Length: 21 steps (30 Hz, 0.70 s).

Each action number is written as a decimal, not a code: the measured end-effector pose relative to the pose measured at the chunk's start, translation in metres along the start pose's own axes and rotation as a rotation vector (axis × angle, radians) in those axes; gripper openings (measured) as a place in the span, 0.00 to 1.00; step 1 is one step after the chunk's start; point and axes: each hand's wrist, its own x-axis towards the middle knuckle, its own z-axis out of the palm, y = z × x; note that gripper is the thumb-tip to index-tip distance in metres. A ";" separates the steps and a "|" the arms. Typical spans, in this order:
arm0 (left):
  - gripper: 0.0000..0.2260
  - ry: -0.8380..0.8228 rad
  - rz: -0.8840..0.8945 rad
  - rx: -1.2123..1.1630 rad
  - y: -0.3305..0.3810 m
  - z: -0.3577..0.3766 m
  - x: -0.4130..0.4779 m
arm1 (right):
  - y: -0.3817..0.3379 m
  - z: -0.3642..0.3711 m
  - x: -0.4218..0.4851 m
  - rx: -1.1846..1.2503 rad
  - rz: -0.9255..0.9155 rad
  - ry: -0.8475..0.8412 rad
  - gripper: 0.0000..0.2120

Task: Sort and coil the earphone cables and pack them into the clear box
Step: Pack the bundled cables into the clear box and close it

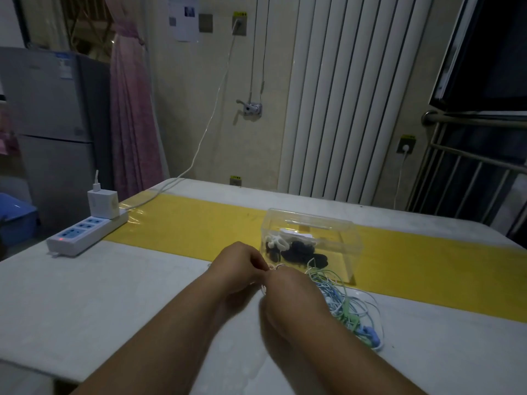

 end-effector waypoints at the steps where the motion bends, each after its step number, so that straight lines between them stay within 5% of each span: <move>1: 0.02 -0.020 -0.005 0.008 0.003 -0.002 -0.001 | 0.001 0.002 0.001 0.015 0.006 -0.004 0.16; 8: 0.10 -0.069 -0.005 0.156 0.009 -0.004 -0.012 | 0.007 -0.003 0.006 0.330 0.024 0.065 0.10; 12: 0.11 -0.069 -0.011 0.193 0.011 -0.004 -0.013 | 0.010 -0.029 0.002 0.529 -0.011 0.327 0.06; 15: 0.04 -0.054 -0.036 0.171 0.012 0.000 -0.013 | 0.023 -0.042 0.002 0.515 0.032 0.445 0.07; 21: 0.07 0.003 -0.059 0.190 0.019 0.004 -0.015 | 0.077 -0.033 -0.008 0.276 0.398 0.484 0.10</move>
